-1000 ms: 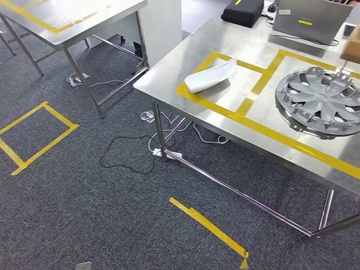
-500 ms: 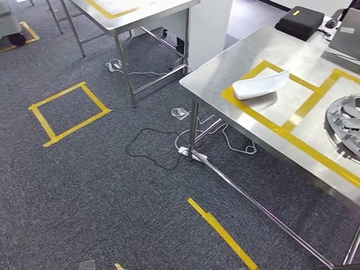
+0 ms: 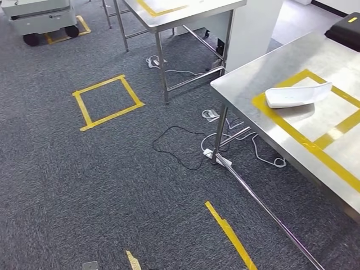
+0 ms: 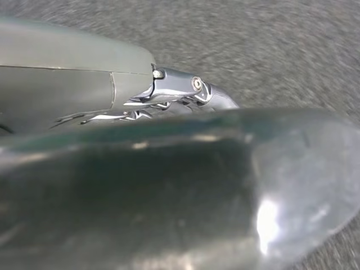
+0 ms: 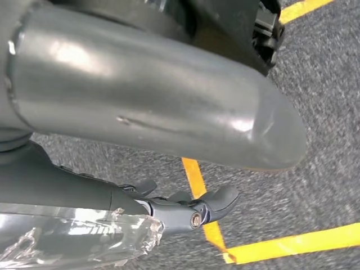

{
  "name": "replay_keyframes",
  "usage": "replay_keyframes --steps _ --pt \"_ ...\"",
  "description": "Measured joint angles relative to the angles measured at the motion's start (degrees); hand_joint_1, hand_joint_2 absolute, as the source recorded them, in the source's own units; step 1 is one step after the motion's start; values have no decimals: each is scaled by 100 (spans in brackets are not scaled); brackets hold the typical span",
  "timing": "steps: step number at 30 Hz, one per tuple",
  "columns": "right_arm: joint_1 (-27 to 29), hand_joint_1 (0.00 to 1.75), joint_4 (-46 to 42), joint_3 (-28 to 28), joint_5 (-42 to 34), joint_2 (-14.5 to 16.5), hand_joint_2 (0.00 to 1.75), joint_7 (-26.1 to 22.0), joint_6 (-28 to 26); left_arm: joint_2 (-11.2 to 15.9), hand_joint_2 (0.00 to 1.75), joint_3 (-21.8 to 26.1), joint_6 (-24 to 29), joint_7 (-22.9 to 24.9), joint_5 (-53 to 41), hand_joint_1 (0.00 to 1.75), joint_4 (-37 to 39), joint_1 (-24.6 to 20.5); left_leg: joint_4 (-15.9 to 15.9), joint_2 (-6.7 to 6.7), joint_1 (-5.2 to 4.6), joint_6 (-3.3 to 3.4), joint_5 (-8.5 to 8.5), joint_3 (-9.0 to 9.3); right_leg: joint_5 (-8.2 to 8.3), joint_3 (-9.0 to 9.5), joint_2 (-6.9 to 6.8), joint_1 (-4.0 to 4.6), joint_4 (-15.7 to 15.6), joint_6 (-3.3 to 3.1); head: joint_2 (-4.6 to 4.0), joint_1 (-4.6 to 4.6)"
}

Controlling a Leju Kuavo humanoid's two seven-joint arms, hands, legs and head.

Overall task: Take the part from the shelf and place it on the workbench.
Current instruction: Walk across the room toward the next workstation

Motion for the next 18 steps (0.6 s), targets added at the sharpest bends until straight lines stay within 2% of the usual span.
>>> replay_keyframes --steps 1,2,3,4,5,6,7,8,9,10,12,13,14,15,16,17,18 --pt "-7 0 0 0 0 1 0 0 0 2 0 0 0 0 0 0 1 9 -232 28 4 4 165 130 -10 12 -77 1 0 8 0 -1" --pt "-13 0 0 0 1 2 0 0 1 4 0 0 0 0 0 0 1 13 -619 109 0 19 371 347 -23 31 -148 2 1 23 0 -2" --pt "-16 0 0 0 1 3 0 0 1 5 0 0 0 0 -1 0 0 9 -1030 265 -21 40 520 575 -43 50 -212 15 6 47 0 -4" --pt "-17 0 0 0 1 3 0 0 1 5 0 0 0 0 -1 0 0 -2 -1356 392 -40 77 616 752 -65 61 -273 32 10 73 0 -5" --pt "-18 0 0 0 2 3 0 0 1 4 0 0 0 0 -2 0 0 -10 -1541 486 -62 114 642 846 -86 79 -330 48 13 100 0 -5" --pt "-21 0 0 0 2 3 0 0 0 3 0 1 0 0 -2 0 1 -13 -1605 510 -83 149 623 865 -102 95 -390 63 13 125 0 -8" --pt "-31 0 -1 0 2 3 0 0 0 3 0 1 1 0 -2 0 2 -9 -1617 437 -87 190 630 853 -112 116 -454 64 5 150 0 -10" --pt "-42 0 -1 0 4 3 0 -1 1 2 0 2 1 0 -2 0 2 0 -1633 370 -82 225 641 852 -139 131 -448 54 13 183 0 -11" --pt "-53 0 -2 0 5 3 0 -1 1 2 0 2 2 0 -1 0 3 5 -1649 302 -73 261 656 852 -206 110 -345 41 77 212 0 -1" --pt "-58 0 -2 0 7 3 0 -2 1 -1 0 2 2 0 0 0 3 2 -1665 232 -60 296 674 855 -330 38 -186 27 245 239 0 14" --pt "-43 0 -2 0 9 3 0 2 2 -7 0 2 5 0 -6 0 3 -12 -1672 90 -53 342 690 848 -701 -286 148 10 934 258 0 46" --pt "-30 0 -2 0 9 3 0 4 4 -10 0 2 12 0 -21 0 3 -15 -1670 8 -59 355 693 842 -854 -487 212 8 1335 257 0 51" --pt "-17 0 -2 -1 3 3 0 7 8 -10 0 3 19 0 -45 0 3 -13 -1668 -78 -67 362 695 841 -912 -645 238 8 1614 252 0 54" --pt "-10 0 -2 -3 -5 3 0 8 15 -10 0 3 28 0 -75 0 3 -8 -1664 -165 -73 363 696 843 -850 -718 251 9 1691 243 0 57" --pt "-9 0 -2 -5 -14 3 0 6 24 -10 0 4 36 0 -105 0 3 -4 -1661 -251 -77 363 696 851 -675 -680 268 8 1531 230 0 58" --pt "-11 0 -2 -9 -24 3 0 -2 32 -11 0 4 42 -3 -135 0 3 -3 -1658 -333 -78 361 696 862 -428 -547 314 7 1180 214 0 58" --pt "-14 0 -3 -14 -33 3 0 -16 40 -15 0 4 45 -11 -161 0 3 -5 -1655 -406 -79 354 696 868 -225 -381 437 3 784 193 0 59"
